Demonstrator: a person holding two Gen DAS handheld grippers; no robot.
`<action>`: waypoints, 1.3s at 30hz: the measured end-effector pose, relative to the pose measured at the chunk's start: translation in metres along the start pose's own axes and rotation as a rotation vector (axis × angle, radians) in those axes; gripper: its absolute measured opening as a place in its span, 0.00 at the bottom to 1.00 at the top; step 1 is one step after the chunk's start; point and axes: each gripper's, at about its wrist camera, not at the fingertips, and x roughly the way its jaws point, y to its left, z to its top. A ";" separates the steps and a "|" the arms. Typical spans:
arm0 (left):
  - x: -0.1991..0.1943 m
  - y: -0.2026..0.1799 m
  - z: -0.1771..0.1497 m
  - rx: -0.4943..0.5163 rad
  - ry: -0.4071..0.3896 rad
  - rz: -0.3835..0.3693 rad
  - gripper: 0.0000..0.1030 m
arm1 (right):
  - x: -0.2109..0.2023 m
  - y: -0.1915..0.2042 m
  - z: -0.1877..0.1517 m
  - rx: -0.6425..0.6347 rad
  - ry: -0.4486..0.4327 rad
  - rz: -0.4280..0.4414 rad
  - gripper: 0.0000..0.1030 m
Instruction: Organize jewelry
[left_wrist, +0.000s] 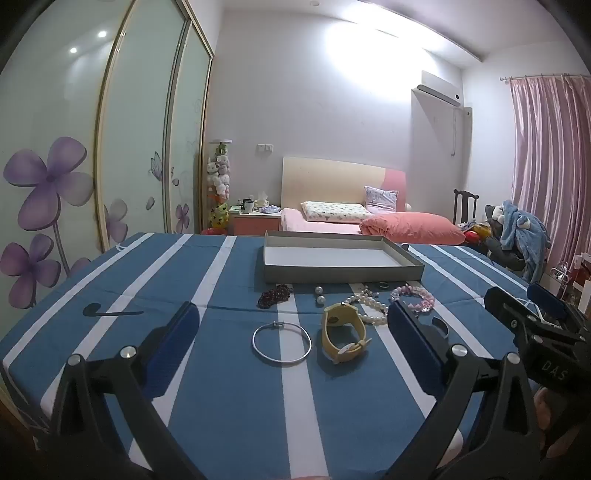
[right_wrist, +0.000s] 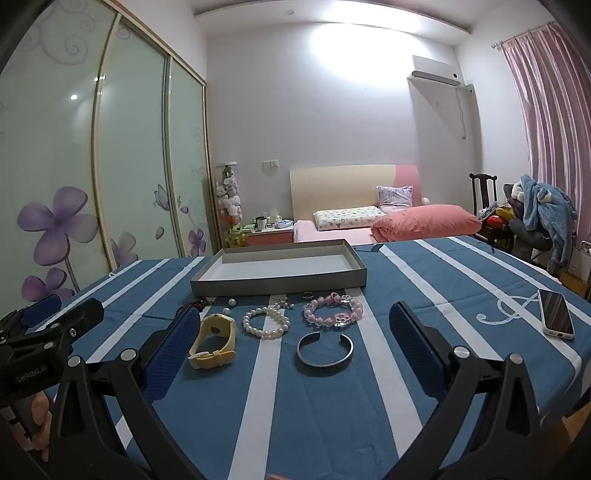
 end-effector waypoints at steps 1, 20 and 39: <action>0.000 0.000 0.000 0.000 0.001 0.000 0.96 | 0.000 0.000 0.000 0.001 0.003 0.000 0.98; 0.000 0.000 0.000 0.001 0.003 0.000 0.96 | 0.001 0.003 0.000 0.001 0.007 -0.001 0.98; 0.000 0.000 0.000 -0.002 0.006 0.001 0.96 | 0.002 0.006 0.000 -0.001 0.008 -0.002 0.98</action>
